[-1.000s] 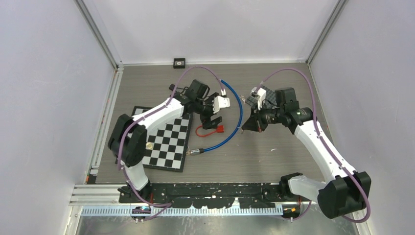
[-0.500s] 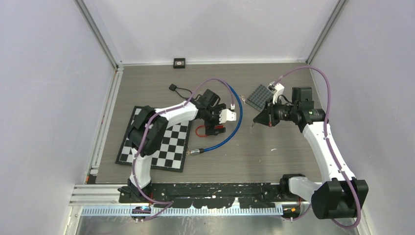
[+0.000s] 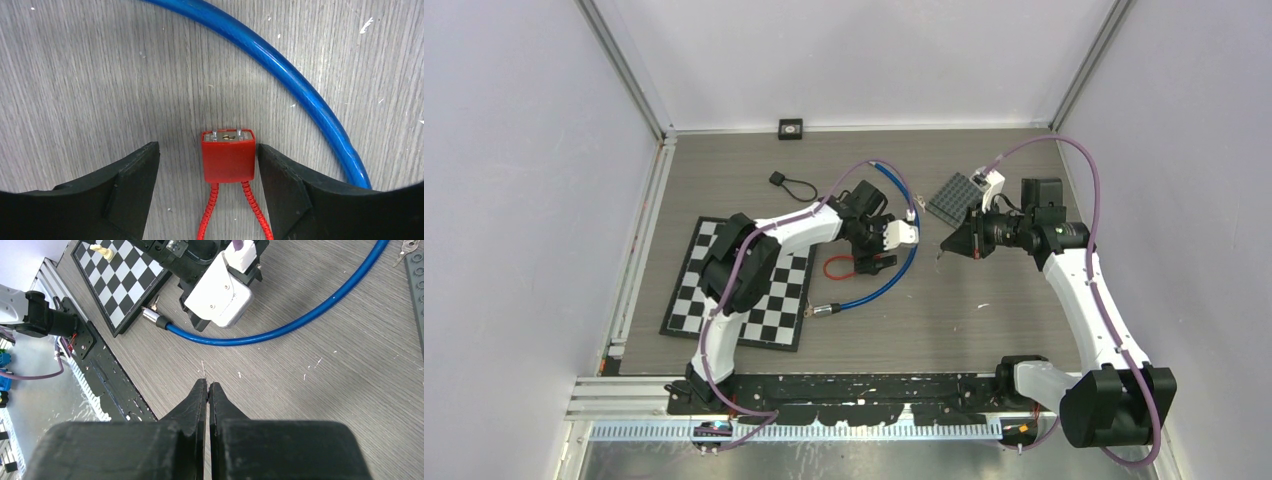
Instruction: Unlock with the key
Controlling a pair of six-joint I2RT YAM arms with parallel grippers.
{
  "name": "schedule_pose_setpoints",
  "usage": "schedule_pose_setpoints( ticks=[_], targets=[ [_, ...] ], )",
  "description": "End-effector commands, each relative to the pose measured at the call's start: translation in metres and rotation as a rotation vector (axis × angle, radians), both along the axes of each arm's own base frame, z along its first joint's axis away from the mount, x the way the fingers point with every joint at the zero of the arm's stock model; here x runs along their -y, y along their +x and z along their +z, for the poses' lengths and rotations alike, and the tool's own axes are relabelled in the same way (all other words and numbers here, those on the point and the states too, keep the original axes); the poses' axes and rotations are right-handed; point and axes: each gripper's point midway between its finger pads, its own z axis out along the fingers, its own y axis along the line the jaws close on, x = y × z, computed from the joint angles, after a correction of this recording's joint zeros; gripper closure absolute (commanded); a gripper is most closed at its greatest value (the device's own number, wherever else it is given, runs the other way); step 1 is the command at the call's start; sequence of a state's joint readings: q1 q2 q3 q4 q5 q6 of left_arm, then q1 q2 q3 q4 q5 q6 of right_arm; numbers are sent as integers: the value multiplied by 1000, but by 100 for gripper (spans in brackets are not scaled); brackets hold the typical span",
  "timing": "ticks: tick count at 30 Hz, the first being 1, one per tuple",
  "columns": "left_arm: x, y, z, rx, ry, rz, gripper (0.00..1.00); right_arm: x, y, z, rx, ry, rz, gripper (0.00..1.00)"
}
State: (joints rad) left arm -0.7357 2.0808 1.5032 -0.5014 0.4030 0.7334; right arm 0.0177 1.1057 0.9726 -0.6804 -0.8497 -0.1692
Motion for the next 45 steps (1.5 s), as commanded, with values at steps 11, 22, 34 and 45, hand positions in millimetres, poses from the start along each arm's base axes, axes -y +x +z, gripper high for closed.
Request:
schedule_pose_setpoints(
  ticks=[11, 22, 34, 45],
  targets=[
    [-20, -28, -24, -189, 86, 45, 31, 3, 2, 19, 46, 38, -4, 100],
    [-13, -22, -29, -194, 74, 48, 65, 5, 2, 22, 50, 50, -11, 100],
    [-14, -15, 108, 139, -331, 17, 100, 2, 11, 36, 54, 87, -36, 100],
    [-45, -60, 192, 391, -582, -6, 100, -60, 6, 53, 52, 70, 142, 100]
  ],
)
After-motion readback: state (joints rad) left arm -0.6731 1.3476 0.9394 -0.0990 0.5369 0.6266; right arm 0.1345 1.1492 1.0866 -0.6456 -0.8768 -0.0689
